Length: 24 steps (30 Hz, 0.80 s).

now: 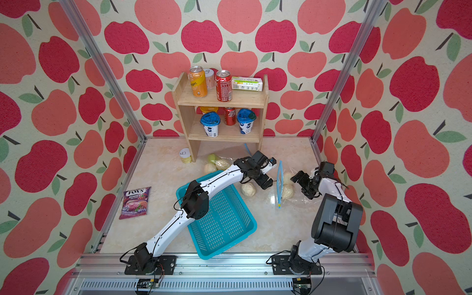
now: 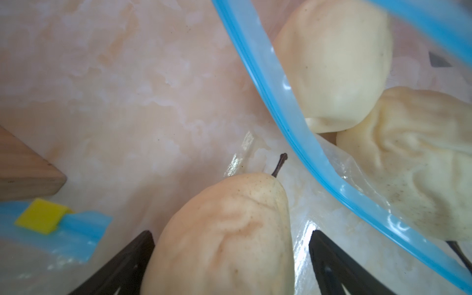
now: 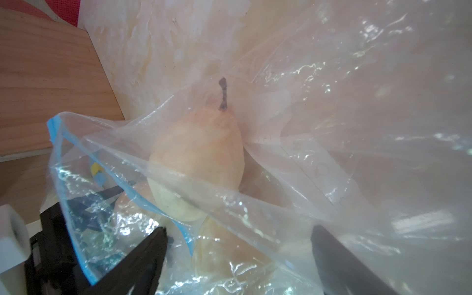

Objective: Open the zip-top bag and take out the pear
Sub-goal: Pick up the pear from the zipper food storage bag.

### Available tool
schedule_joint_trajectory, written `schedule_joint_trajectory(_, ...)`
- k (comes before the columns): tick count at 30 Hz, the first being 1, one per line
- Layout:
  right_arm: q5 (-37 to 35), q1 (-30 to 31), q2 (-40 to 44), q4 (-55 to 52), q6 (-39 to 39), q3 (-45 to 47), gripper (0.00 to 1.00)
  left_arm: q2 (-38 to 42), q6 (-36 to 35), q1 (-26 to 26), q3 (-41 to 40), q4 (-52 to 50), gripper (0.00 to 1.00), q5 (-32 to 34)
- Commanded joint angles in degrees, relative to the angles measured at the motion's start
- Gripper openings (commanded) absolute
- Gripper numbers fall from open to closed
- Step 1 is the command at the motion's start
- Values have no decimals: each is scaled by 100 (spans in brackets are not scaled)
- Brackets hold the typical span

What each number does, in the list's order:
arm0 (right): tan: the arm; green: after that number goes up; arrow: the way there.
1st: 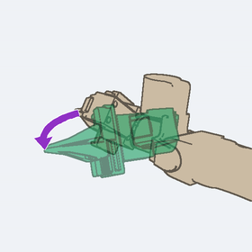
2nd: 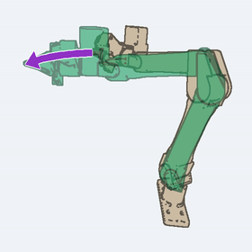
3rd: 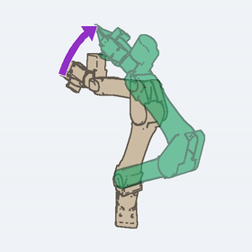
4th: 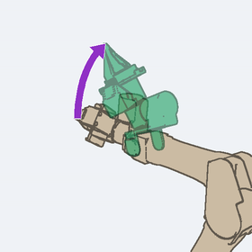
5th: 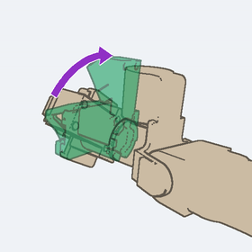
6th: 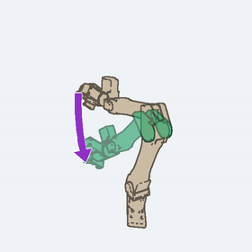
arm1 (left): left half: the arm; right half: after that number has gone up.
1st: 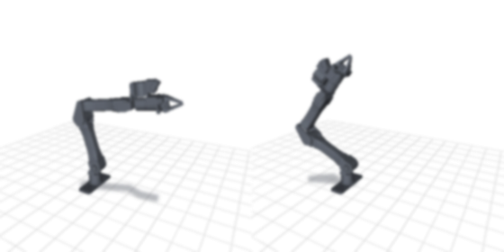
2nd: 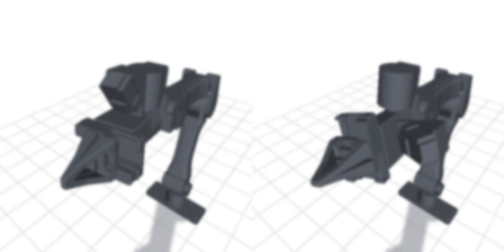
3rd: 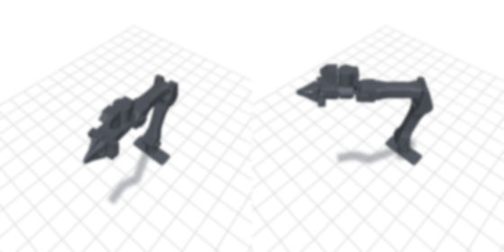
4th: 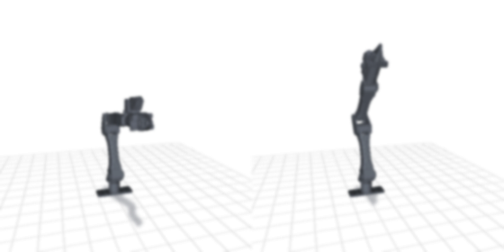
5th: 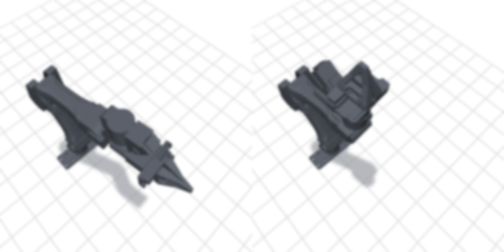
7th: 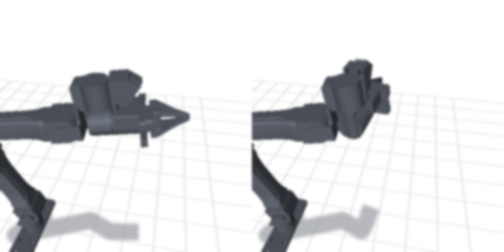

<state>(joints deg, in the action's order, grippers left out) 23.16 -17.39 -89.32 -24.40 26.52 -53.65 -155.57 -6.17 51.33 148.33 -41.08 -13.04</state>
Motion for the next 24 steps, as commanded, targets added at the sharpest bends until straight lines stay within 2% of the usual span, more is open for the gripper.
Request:
schedule_joint_trajectory(1,137,-44,66,58,79,74,92,-29,-156,26,-109,-257,97,-19)
schedule_joint_trajectory(8,173,-71,80,58,82,38,91,131,-96,-35,-270,-223,71,-388)
schedule_joint_trajectory(11,153,-76,83,58,77,64,90,424,-9,-29,-411,-78,63,-617)
schedule_joint_trajectory(13,154,-89,62,90,87,95,90,754,51,-33,-801,276,55,-799)
schedule_joint_trajectory(17,147,-114,35,145,93,161,89,1356,284,-25,-1204,672,52,-888)
schedule_joint_trajectory(21,131,-147,-23,182,108,179,89,1854,507,15,-1221,371,52,-617)
schedule_joint_trajectory(24,128,-164,-75,207,123,179,89,2460,761,41,-1648,215,52,-392)
